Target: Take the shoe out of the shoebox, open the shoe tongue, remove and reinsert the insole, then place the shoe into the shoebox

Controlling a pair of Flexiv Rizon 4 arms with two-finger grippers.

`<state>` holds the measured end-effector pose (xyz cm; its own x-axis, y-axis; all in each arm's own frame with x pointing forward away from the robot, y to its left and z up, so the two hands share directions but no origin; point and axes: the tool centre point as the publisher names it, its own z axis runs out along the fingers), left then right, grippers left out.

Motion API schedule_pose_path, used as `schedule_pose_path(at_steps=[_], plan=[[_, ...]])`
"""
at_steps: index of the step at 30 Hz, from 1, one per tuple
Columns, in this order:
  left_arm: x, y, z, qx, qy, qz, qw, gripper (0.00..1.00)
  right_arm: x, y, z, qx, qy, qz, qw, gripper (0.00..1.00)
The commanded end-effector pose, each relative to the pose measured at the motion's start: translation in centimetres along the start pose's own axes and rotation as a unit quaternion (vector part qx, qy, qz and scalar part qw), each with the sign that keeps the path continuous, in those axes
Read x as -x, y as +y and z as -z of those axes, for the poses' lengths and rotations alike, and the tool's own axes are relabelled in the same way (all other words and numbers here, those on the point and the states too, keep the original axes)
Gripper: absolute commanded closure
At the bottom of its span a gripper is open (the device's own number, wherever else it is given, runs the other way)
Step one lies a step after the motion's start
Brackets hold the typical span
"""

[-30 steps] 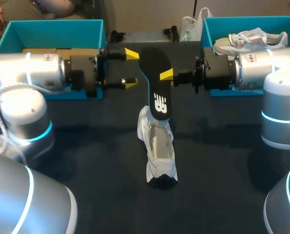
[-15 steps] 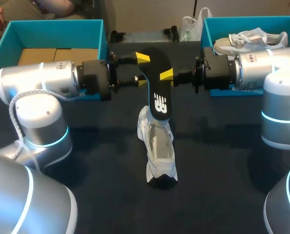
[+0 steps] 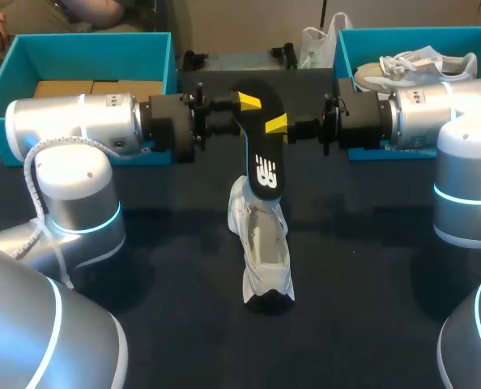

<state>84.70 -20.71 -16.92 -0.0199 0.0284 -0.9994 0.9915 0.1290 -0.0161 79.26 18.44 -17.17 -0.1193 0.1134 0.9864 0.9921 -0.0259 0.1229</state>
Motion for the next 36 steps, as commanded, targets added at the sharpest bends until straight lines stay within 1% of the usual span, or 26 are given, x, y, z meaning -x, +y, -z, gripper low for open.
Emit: schedule_pose_path(at_steps=[1, 2, 3, 4, 6, 15, 17, 18, 19, 20, 27, 28, 29, 30, 33, 34, 36], plan=[[-0.1, 0.0, -0.5, -0.003, 0.002, 0.000, 1.000, 0.75, 0.0, -0.1, -0.1, 0.001, -0.001, 0.000, 1.000, 1.00], [-0.1, -0.1, -0.5, -0.004, 0.003, -0.001, 1.000, 0.77, 0.0, -0.1, -0.1, 0.001, -0.001, 0.000, 1.000, 1.00], [-0.2, -0.1, -0.6, -0.007, 0.003, -0.001, 1.000, 0.85, 0.0, -0.1, -0.1, 0.001, -0.001, 0.000, 1.000, 1.00], [-0.2, -0.2, -0.6, -0.011, 0.005, -0.003, 1.000, 0.90, 0.0, -0.1, -0.1, 0.001, -0.001, 0.000, 1.000, 1.00], [-0.3, -0.3, -0.6, -0.013, 0.005, -0.003, 1.000, 0.90, 0.0, -0.1, -0.1, 0.001, -0.001, 0.000, 1.000, 1.00], [-0.5, -0.7, -0.3, -0.017, 0.006, -0.002, 1.000, 0.83, 0.0, -0.1, -0.1, 0.001, -0.001, 0.000, 1.000, 1.00], [-0.5, -0.8, -0.3, -0.017, 0.005, -0.004, 1.000, 0.83, 0.0, -0.1, -0.1, 0.001, -0.001, 0.000, 1.000, 1.00], [-0.4, -0.8, -0.3, -0.018, 0.005, -0.005, 1.000, 0.85, 0.0, -0.1, -0.1, 0.001, -0.001, 0.000, 1.000, 1.00], [-0.4, -0.8, -0.3, -0.022, 0.005, -0.006, 1.000, 0.95, 0.0, -0.1, -0.1, 0.001, -0.001, 0.000, 1.000, 1.00], [-0.4, -0.8, -0.4, -0.023, 0.005, -0.006, 1.000, 1.00, 0.0, -0.1, -0.1, 0.001, -0.001, 0.000, 1.000, 1.00], [-0.4, -0.6, -0.5, -0.026, 0.009, -0.008, 1.000, 1.00, -0.1, -0.2, 0.1, 0.004, 0.001, 0.010, 1.000, 1.00], [-0.3, -0.6, -0.4, -0.027, 0.009, -0.008, 1.000, 1.00, -0.1, -0.2, 0.4, 0.004, -0.002, 0.013, 1.000, 0.59], [-0.2, -0.6, -0.3, -0.027, 0.009, -0.008, 1.000, 1.00, -0.2, -0.3, 0.6, 0.001, -0.004, 0.028, 1.000, 0.00], [-0.2, -0.6, -0.2, -0.028, 0.009, -0.008, 1.000, 1.00, -0.3, -0.3, 0.7, 0.002, -0.005, 0.033, 0.999, 0.00], [0.0, -0.7, 0.3, -0.033, 0.014, -0.007, 0.999, 1.00, -0.6, -0.7, 1.9, -0.011, -0.008, 0.093, 0.996, 0.00], [-0.1, -0.8, 0.4, -0.036, 0.018, -0.007, 0.999, 1.00, -0.6, -1.0, 2.5, -0.022, -0.019, 0.125, 0.992, 0.00], [-0.4, -0.8, 0.6, -0.040, 0.024, -0.001, 0.999, 1.00, -0.2, -1.4, 3.2, -0.033, -0.024, 0.164, 0.986, 0.00]])
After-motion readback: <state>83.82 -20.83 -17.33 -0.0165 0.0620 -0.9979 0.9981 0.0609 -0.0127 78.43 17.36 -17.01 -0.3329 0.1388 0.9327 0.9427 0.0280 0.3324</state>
